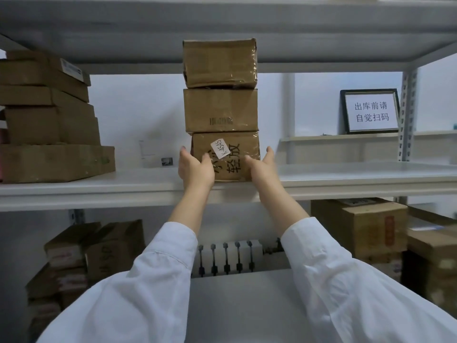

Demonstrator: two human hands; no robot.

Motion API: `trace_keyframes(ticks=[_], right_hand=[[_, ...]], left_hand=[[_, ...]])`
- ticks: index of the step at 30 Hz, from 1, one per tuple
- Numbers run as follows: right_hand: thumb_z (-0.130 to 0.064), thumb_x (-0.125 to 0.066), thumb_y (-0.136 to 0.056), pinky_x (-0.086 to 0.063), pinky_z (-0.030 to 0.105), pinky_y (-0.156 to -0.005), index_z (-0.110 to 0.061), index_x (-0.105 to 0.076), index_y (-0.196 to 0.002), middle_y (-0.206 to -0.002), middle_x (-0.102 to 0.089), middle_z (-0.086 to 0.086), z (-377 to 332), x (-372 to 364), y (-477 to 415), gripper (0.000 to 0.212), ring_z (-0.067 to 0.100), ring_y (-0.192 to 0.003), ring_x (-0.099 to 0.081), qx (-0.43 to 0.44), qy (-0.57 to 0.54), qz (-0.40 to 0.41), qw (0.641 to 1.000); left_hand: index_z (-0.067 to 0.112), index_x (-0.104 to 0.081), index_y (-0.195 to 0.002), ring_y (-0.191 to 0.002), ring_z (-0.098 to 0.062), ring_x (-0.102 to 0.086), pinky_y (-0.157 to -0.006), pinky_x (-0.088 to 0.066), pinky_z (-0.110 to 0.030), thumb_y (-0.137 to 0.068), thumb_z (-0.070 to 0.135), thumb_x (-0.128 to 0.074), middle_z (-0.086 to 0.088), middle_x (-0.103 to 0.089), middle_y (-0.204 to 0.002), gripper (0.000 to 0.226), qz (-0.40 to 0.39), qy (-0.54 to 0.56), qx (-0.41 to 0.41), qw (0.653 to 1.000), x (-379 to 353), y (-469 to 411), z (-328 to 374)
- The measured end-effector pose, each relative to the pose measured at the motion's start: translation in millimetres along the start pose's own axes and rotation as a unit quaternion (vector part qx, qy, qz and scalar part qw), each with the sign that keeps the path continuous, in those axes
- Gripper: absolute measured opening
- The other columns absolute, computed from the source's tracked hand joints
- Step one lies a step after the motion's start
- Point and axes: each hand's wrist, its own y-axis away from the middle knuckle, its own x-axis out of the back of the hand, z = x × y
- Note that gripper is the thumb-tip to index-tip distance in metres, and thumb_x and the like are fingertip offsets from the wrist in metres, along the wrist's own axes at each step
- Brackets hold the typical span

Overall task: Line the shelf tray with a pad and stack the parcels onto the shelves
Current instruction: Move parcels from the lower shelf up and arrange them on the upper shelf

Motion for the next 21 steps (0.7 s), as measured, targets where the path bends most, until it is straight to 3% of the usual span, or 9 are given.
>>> trace_keyframes(ticks=[4, 6, 8, 11, 14, 17, 21], right_hand=[[-0.020, -0.050, -0.094, -0.035, 0.031, -0.100, -0.017, -0.031, -0.142, -0.145, -0.037, 0.006, 8.2, 18.0, 20.2, 0.052, 0.022, -0.131, -0.039, 0.040, 0.006, 0.047, 0.998], [-0.015, -0.050, -0.094, -0.041, 0.029, -0.098, -0.014, -0.047, -0.130, -0.128, -0.051, 0.002, 12.7, 29.1, 33.1, 0.036, 0.016, -0.118, -0.049, 0.064, -0.011, 0.059, 0.996], [-0.010, -0.048, -0.094, -0.045, 0.020, -0.085, -0.012, -0.058, -0.114, -0.106, -0.059, -0.003, 18.9, 39.7, 43.0, 0.022, 0.010, -0.101, -0.054, 0.077, -0.023, 0.067, 0.995], [-0.007, -0.046, -0.094, -0.042, 0.012, -0.072, -0.011, -0.062, -0.104, -0.091, -0.059, -0.008, 29.7, 60.2, 51.4, 0.019, 0.004, -0.087, -0.055, 0.074, -0.027, 0.088, 0.993], [-0.005, -0.046, -0.093, -0.041, 0.013, -0.069, -0.010, -0.063, -0.102, -0.085, -0.057, -0.010, 40.7, 82.9, 53.3, 0.020, 0.000, -0.080, -0.052, 0.052, -0.019, 0.094, 0.994], [-0.004, -0.046, -0.092, -0.041, 0.017, -0.069, -0.009, -0.063, -0.103, -0.082, -0.056, -0.009, 51.2, 103.0, 53.8, 0.020, 0.002, -0.076, -0.050, 0.041, -0.016, 0.087, 0.995], [-0.004, -0.047, -0.092, -0.042, 0.016, -0.069, -0.012, -0.062, -0.099, -0.081, -0.057, -0.009, 59.6, 130.0, 51.9, 0.018, 0.004, -0.076, -0.051, 0.038, -0.013, 0.084, 0.996]], left_hand=[[0.010, -0.024, -0.144, -0.137, -0.029, -0.024, -0.113, -0.025, -0.045, -0.091, 0.021, -0.055, -0.008, -0.032, -0.148, 0.063, 0.061, 0.019, -0.055, 0.996, -1.8, 29.3, -6.4], [0.012, -0.033, -0.137, -0.131, -0.026, -0.031, -0.111, -0.031, -0.045, -0.088, 0.016, -0.055, -0.005, -0.039, -0.139, 0.054, 0.078, 0.092, -0.069, 0.990, -6.1, 49.5, -8.6], [0.013, -0.039, -0.131, -0.129, -0.023, -0.036, -0.109, -0.034, -0.040, -0.087, 0.011, -0.053, -0.004, -0.042, -0.134, 0.046, 0.083, 0.161, -0.053, 0.982, -11.1, 67.9, -9.4], [0.016, -0.045, -0.120, -0.120, -0.017, -0.044, -0.101, -0.039, -0.027, -0.089, 0.007, -0.049, -0.003, -0.048, -0.128, 0.033, 0.094, 0.227, -0.019, 0.969, -24.1, 91.3, -11.1], [0.015, -0.049, -0.110, -0.096, -0.007, -0.050, -0.077, -0.039, -0.011, -0.091, 0.005, -0.046, 0.003, -0.052, -0.107, 0.021, 0.103, 0.279, 0.025, 0.954, -43.7, 110.1, -13.0], [0.017, -0.050, -0.095, -0.078, -0.008, -0.049, -0.069, -0.037, -0.017, -0.091, 0.005, -0.043, 0.002, -0.052, -0.090, 0.014, 0.100, 0.312, 0.084, 0.941, -65.9, 123.6, -19.6], [0.019, -0.047, -0.074, -0.065, -0.009, -0.046, -0.063, -0.035, -0.022, -0.088, 0.001, -0.040, 0.003, -0.049, -0.072, 0.024, 0.077, 0.322, 0.158, 0.930, -93.9, 138.4, -26.6]])
